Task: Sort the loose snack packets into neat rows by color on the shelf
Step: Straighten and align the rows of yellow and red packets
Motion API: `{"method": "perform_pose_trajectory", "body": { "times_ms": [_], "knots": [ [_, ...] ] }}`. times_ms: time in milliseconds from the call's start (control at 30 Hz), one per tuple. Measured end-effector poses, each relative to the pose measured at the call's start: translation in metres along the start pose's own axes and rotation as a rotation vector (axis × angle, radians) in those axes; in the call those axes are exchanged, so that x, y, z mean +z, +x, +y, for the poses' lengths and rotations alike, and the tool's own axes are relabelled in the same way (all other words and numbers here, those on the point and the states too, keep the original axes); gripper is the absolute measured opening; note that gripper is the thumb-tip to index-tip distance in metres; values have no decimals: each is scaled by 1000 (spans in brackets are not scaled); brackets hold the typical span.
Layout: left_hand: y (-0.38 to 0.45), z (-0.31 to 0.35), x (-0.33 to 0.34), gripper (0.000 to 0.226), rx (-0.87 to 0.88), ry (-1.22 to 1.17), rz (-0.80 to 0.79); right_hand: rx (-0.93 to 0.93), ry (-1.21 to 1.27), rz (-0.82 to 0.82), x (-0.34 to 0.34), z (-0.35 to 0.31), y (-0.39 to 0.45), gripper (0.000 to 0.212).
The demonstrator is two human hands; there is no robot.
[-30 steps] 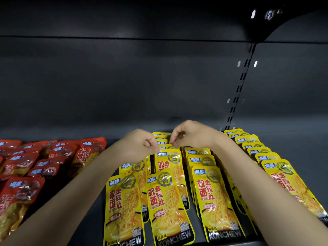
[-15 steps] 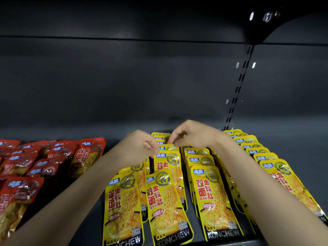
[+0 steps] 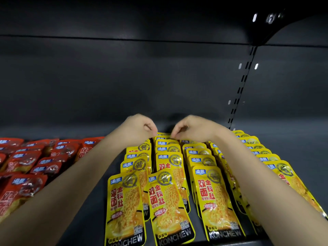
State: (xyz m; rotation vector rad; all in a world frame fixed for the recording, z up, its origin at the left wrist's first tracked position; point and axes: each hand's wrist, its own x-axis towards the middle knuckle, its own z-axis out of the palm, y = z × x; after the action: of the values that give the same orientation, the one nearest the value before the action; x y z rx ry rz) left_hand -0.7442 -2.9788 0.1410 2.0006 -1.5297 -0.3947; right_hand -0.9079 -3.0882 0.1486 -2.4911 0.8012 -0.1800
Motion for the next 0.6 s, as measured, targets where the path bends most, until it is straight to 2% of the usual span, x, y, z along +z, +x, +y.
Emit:
{"method": "perform_pose_trajectory", "body": {
  "times_ms": [133,367,600],
  "knots": [
    [21,0,-3,10,-5,114,-120,56,-126,54,-11,4,11,20],
    [28,3,5,16,36,134,-303,90,-235,-23,-10,2,30,17],
    [28,-1,7,8,17,79,-281,75,-209,-106,1,1,41,20]
  ]
}}
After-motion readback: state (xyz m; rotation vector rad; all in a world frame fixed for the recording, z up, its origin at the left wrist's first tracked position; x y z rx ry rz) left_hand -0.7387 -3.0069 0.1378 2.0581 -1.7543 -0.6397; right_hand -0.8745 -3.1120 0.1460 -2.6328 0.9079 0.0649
